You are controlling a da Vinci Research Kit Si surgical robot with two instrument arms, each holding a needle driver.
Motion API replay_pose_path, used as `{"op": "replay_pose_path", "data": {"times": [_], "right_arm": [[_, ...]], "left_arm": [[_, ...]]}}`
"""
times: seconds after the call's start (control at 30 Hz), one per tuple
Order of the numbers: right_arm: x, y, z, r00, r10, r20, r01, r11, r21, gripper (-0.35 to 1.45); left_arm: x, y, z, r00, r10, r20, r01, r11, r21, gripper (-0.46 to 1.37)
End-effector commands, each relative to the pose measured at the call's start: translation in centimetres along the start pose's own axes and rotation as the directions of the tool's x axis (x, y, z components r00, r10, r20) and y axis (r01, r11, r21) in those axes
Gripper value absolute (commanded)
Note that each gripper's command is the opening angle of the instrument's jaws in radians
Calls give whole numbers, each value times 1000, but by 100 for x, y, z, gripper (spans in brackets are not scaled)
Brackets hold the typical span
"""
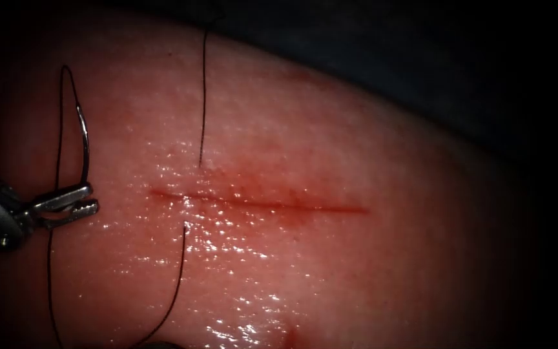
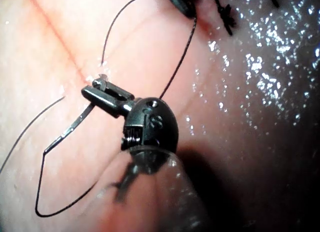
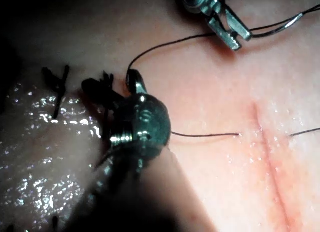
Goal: Wound Closure
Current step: Use the right needle driver to pull the suture through the skin.
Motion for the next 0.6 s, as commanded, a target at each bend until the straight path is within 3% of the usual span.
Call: {"op": "replay_pose_path", "data": {"times": [0.03, 0.27, 0.6], "right_arm": [[0, 3, -7, 1000, -19, -22, 19, 1000, -10, 128], [4, 19, -45, 992, -77, -102, 70, 995, -75, 126], [-6, 31, -90, 986, -129, -101, 116, 985, -131, 120]], "left_arm": [[-1, 0, 0, 1000, 1, -3, -1, 1000, -12, -35], [-6, 0, 1, 1000, 3, -5, -3, 1000, -12, -35], [-7, 0, 0, 1000, 4, 1, -4, 1000, -12, -35]]}}
